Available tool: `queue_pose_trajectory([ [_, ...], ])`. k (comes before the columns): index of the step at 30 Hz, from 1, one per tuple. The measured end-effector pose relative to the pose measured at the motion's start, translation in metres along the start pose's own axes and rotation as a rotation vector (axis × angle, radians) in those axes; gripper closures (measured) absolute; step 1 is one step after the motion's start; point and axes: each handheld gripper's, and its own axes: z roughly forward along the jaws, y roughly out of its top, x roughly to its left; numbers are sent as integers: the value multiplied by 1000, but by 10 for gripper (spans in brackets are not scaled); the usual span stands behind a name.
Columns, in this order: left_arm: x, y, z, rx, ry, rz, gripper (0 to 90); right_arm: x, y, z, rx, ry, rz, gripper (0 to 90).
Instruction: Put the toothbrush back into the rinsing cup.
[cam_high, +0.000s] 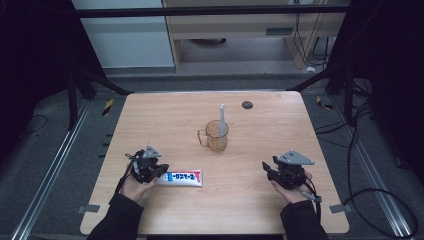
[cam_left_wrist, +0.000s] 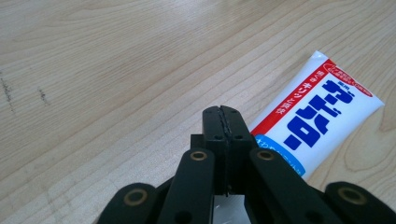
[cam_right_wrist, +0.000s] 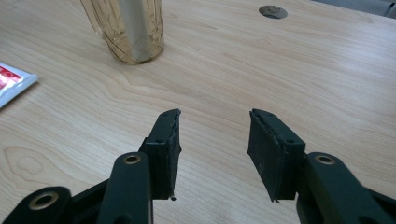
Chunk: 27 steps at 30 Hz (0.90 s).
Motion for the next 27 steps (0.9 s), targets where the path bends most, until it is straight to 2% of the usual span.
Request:
queue_pose_trajectory([
  [16,-7,-12,-12,-8,4,-20,897,-7,-12,5,29,-21,12,484],
  [27,-15,-17,-18,6,0,-8,897,-11,-17,7,42,-35,22,466],
])
